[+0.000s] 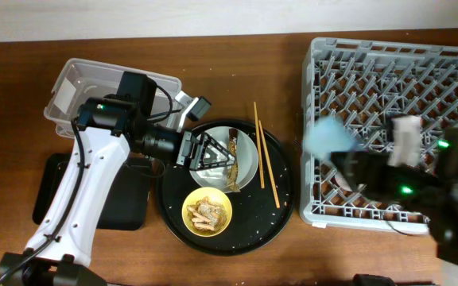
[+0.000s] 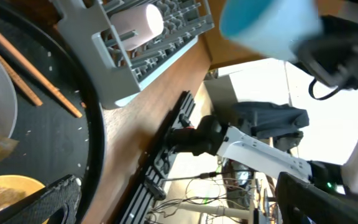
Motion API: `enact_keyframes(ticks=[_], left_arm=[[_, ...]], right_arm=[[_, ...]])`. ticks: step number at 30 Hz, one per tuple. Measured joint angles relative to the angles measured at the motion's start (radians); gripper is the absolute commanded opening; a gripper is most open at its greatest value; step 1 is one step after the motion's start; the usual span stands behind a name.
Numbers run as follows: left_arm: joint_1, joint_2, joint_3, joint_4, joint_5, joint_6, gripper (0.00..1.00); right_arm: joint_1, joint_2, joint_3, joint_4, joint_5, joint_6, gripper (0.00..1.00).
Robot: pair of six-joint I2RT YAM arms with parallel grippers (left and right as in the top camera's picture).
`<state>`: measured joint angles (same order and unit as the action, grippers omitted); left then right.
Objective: Sort waste into correct bins and load items into the dishwasher rack
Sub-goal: 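Pass the blue cup to the right gripper and set it in the rack, then grasp the yellow bowl with the left gripper and carry it left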
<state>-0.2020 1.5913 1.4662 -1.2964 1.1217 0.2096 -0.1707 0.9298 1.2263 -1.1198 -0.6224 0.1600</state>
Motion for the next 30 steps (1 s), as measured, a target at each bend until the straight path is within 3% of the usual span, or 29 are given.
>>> enact_keyframes(ticks=[4, 10, 14, 16, 18, 22, 24, 26, 30], left_arm=[[0.000, 0.000, 0.000, -0.001, -0.021, 0.000, 0.99], [0.000, 0.000, 0.000, -0.002, -0.028, 0.000, 0.99], [0.000, 0.000, 0.000, -0.002, -0.031, 0.000, 0.99], [0.000, 0.000, 0.000, -0.002, -0.031, 0.000, 0.99], [0.000, 0.000, 0.000, -0.002, -0.031, 0.000, 0.99], [0.000, 0.000, 0.000, -0.002, -0.031, 0.000, 0.98], [0.000, 0.000, 0.000, -0.003, -0.031, 0.000, 0.84], [-0.004, 0.000, 0.000, -0.013, -0.053, 0.003, 0.80], [-0.071, -0.008, 0.000, -0.023, -0.262, -0.059, 0.80]], right_arm=[[-0.281, 0.026, 0.000, -0.115, 0.328, 0.069, 0.54], [-0.353, 0.259, 0.000, -0.120, 0.542, 0.162, 0.54], [-0.353, 0.415, 0.001, -0.097, 0.559, 0.177, 0.55], [-0.353, 0.488, 0.000, -0.083, 0.550, 0.177, 0.77], [-0.353, 0.521, 0.000, -0.079, 0.541, 0.183, 0.88], [-0.353, 0.533, 0.014, -0.108, 0.478, 0.175, 0.89], [-0.346, 0.518, 0.056, -0.150, 0.430, 0.148, 0.89], [-0.313, 0.453, 0.089, -0.170, 0.378, 0.109, 0.89], [-0.171, 0.229, 0.116, -0.174, 0.280, 0.047, 0.91]])
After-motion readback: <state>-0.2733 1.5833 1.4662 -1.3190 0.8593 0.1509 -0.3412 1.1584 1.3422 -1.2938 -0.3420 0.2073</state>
